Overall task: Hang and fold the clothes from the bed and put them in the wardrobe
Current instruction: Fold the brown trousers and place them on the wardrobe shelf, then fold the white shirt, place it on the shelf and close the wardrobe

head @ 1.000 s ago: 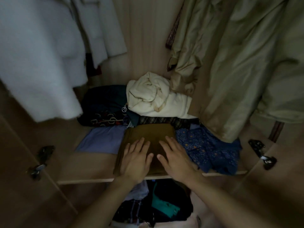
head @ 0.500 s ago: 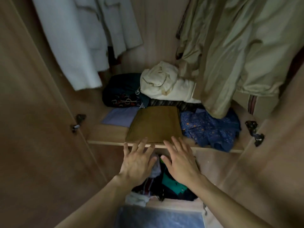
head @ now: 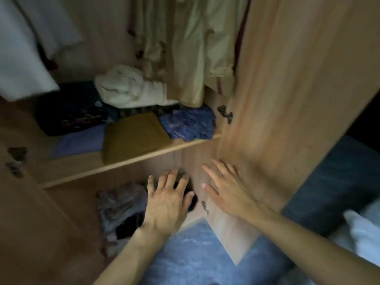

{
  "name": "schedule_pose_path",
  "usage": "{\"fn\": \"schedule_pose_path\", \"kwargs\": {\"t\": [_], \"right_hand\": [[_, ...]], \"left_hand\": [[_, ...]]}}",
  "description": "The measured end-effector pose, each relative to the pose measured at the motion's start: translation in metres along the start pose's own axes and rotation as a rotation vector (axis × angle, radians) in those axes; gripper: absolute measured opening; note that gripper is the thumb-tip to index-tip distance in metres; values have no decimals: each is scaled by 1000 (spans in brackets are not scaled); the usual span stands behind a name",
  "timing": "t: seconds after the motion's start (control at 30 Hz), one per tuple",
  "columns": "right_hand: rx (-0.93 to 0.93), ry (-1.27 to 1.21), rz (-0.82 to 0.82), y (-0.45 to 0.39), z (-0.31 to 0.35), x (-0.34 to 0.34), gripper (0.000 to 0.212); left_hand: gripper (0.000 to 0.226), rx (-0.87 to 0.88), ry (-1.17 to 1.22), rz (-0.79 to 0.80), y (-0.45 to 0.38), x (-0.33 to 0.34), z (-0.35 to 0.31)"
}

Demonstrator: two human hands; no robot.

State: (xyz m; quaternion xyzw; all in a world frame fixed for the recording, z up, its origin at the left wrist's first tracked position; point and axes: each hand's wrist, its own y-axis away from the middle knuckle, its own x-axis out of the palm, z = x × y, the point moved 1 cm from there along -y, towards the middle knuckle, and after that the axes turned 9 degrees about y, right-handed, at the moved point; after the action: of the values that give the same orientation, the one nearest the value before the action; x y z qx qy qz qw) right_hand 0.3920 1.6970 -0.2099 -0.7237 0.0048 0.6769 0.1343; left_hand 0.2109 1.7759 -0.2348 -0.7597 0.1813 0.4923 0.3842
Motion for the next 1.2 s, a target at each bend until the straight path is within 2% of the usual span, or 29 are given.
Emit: {"fn": "schedule_pose_path", "kwargs": {"t": [0.1, 0.27, 0.5, 0.63, 0.7, 0.83, 0.93, 1.1, 1.2], "right_hand": [[95, 89, 39, 64, -14, -15, 59], [290, 113, 56, 174, -46, -31, 53], [622, 12, 33, 309, -98, -47, 71], [749, -23, -2, 400, -130, -55, 72], [794, -39, 5, 450, -148, -57, 75], [889, -50, 17, 550, -186, -64, 99], [943, -60, 33, 612, -211, -64, 101], [1012, -148, -31, 670, -235, -70, 80], [1049, -160, -21, 688, -250, -65, 77]], "left_hand": [[52, 62, 83, 69, 19, 11, -39], [53, 282, 170, 201, 39, 23, -125], [53, 510, 227, 265, 82, 25, -249], [53, 578, 234, 311, 105, 28, -333], [59, 589, 259, 343, 124, 31, -381], [81, 597, 286, 442, 175, 39, -475], [96, 623, 285, 487, 205, 46, -530], [71, 664, 319, 488, 225, 63, -586], [64, 695, 306, 483, 218, 81, -610]]}}
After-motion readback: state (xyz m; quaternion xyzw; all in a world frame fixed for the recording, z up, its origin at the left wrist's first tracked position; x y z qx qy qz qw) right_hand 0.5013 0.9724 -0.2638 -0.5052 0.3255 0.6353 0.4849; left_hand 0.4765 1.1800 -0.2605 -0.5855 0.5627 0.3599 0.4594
